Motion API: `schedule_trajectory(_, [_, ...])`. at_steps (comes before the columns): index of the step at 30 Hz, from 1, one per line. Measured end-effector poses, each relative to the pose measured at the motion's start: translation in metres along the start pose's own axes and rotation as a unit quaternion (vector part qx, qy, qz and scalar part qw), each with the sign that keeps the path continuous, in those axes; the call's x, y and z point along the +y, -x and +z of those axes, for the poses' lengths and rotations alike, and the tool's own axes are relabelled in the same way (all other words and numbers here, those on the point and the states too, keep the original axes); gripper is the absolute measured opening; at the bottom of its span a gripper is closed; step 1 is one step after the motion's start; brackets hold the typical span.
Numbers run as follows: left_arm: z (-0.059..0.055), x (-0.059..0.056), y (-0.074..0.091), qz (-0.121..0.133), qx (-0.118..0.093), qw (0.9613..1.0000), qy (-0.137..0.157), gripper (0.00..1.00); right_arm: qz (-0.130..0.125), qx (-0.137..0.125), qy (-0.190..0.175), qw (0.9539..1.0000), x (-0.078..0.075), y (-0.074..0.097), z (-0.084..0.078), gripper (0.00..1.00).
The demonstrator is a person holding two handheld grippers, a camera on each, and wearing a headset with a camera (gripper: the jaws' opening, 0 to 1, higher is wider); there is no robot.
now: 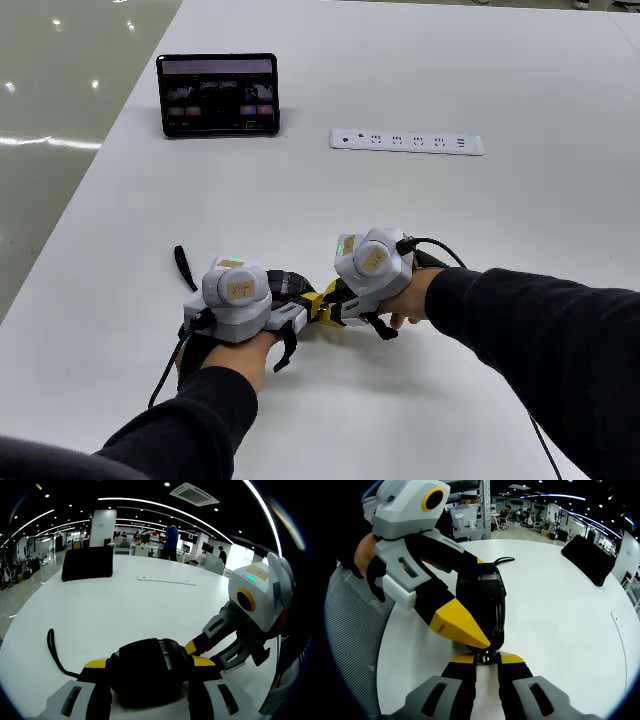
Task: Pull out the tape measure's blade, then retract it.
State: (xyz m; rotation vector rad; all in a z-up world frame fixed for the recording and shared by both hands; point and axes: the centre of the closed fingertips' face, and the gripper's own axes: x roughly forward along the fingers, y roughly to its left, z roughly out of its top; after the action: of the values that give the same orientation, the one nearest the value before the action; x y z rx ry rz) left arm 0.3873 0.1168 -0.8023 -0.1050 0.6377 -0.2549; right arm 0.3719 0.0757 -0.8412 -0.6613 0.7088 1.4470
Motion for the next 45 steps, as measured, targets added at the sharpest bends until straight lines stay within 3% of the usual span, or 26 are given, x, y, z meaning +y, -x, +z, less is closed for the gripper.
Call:
schedule_trajectory(9, [0.0, 0.0, 0.0, -0.001, -0.002, 1.0, -0.002, 0.59, -0.007, 0.0, -0.002, 1.0, 0.0, 0.0, 0.0, 0.12])
schedule_trajectory(15, [0.0, -0.001, 0.002, -0.024, 0.01, 0.9996, -0.009, 0.6, -0.017, 0.003, -0.003, 0.9998, 0.001, 0.0, 0.0, 0.12])
schedule_trajectory(19, [0.005, 0.002, 0.004, -0.027, 0.011, 0.9993, -0.023, 0.62, -0.024, 0.001, -0.013, 0.9996, 0.0, 0.0, 0.0, 0.13])
schedule_trajectory(24, [0.01, 0.016, 0.01, -0.028, 0.007, 0.9996, -0.006, 0.78, -0.033, -0.005, -0.017, 0.9993, 0.0, 0.004, 0.0, 0.16])
schedule_trajectory(27, [0.017, 0.03, 0.012, -0.021, -0.01, 0.9997, -0.007, 0.99, -0.037, -0.008, -0.023, 0.999, -0.002, 0.007, 0.001, 0.21])
schedule_trajectory(28, [0.017, 0.031, 0.014, -0.028, -0.009, 0.9995, -0.008, 0.99, -0.037, -0.009, -0.024, 0.999, -0.001, 0.008, 0.001, 0.23])
schedule_trajectory(30, [0.015, 0.017, 0.014, -0.08, -0.001, 0.9968, 0.01, 1.0, -0.039, -0.01, -0.025, 0.9989, -0.001, 0.01, 0.002, 0.26])
schedule_trajectory(31, [0.013, 0.018, 0.016, -0.09, 0.005, 0.9959, 0.001, 1.0, -0.04, -0.01, -0.027, 0.9988, -0.001, 0.012, 0.001, 0.28])
schedule_trajectory(32, [0.017, 0.022, 0.018, -0.093, -0.01, 0.9952, -0.029, 1.0, -0.042, -0.011, -0.028, 0.9986, -0.001, 0.015, 0.002, 0.3])
schedule_trajectory(33, [0.017, 0.023, 0.022, -0.091, -0.012, 0.995, -0.039, 1.0, -0.045, -0.014, -0.027, 0.9985, -0.001, 0.018, 0.003, 0.31])
schedule_trajectory(34, [0.016, 0.025, 0.025, -0.093, -0.006, 0.9951, -0.033, 1.0, -0.047, -0.017, -0.028, 0.9983, -0.002, 0.02, 0.003, 0.32])
schedule_trajectory(36, [0.017, 0.023, 0.033, -0.12, -0.009, 0.9925, -0.02, 1.0, -0.054, -0.026, -0.035, 0.9976, -0.003, 0.026, 0.005, 0.34])
schedule_trajectory(38, [0.019, 0.03, 0.04, -0.112, -0.013, 0.9925, -0.047, 1.0, -0.063, -0.039, -0.05, 0.996, -0.005, 0.033, 0.004, 0.35])
schedule_trajectory(40, [0.022, 0.029, 0.048, -0.129, -0.022, 0.9896, -0.061, 1.0, -0.074, -0.051, -0.066, 0.9938, -0.008, 0.039, 0.004, 0.39])
schedule_trajectory(45, [0.014, 0.036, 0.059, -0.141, 0.002, 0.987, -0.076, 1.0, -0.098, -0.074, -0.065, 0.9903, -0.01, 0.062, 0.005, 0.47])
